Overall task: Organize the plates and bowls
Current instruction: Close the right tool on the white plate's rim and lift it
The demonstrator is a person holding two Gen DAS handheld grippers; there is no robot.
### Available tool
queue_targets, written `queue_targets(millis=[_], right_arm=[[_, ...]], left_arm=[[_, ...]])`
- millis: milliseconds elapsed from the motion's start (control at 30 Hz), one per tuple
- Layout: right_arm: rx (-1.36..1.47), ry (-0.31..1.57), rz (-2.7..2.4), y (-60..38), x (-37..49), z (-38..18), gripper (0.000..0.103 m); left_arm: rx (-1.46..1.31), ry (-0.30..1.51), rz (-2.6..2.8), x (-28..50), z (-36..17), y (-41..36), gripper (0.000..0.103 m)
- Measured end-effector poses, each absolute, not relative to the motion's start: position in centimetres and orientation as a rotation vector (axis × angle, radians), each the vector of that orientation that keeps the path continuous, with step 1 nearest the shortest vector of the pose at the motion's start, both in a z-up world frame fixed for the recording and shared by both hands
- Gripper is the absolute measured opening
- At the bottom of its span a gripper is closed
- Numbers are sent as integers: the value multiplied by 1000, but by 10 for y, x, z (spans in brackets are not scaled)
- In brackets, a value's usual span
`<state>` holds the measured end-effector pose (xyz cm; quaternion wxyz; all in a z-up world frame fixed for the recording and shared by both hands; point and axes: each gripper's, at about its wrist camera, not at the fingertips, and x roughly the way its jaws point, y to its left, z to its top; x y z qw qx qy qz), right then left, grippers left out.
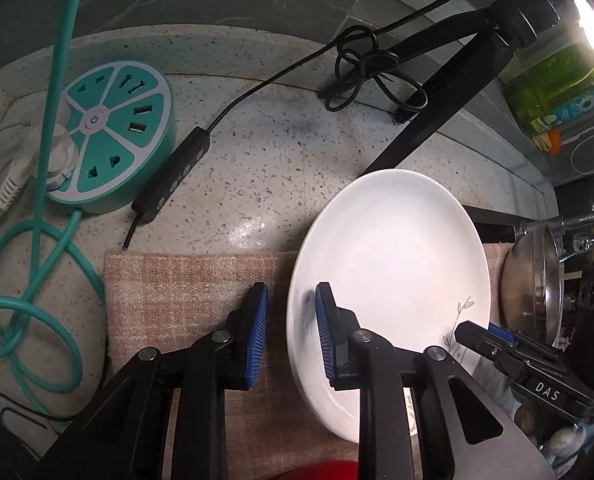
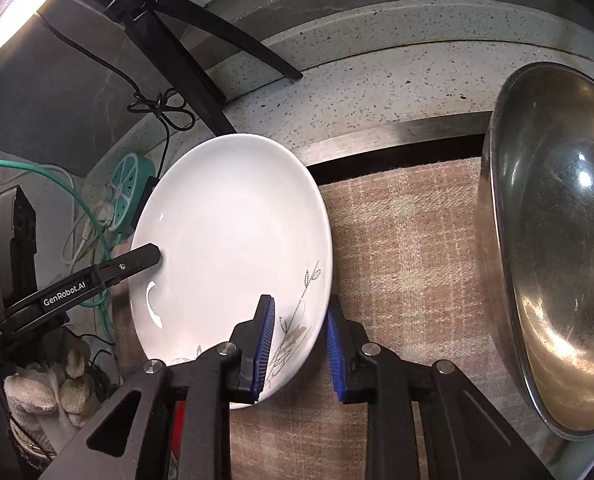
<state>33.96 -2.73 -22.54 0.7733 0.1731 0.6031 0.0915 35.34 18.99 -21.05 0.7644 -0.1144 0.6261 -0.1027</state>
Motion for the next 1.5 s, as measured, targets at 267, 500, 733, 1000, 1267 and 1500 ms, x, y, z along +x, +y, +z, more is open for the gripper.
queue_targets(millis=[267, 500, 733, 1000, 1267, 1500], right_arm=[[364, 1313, 176, -23, 339, -228, 15], [348, 1303, 170, -20, 337, -228, 13], [340, 1303, 174, -20, 336, -227, 12], [380, 1332, 185, -24, 339, -229, 14], [389, 1310, 171, -26, 334, -224, 14], [355, 1291, 157, -24, 334, -224, 10]], left_arm=[[-222, 1341, -229, 354, -210, 179, 12], [-224, 1326, -229, 353, -212, 176, 12], [-226, 1321, -224, 353, -211, 171, 12], [-238, 1335, -228, 352, -213, 174, 11], [-254, 1353, -242, 352, -214, 179, 13], [-189, 1314, -231, 348, -208, 172, 12]])
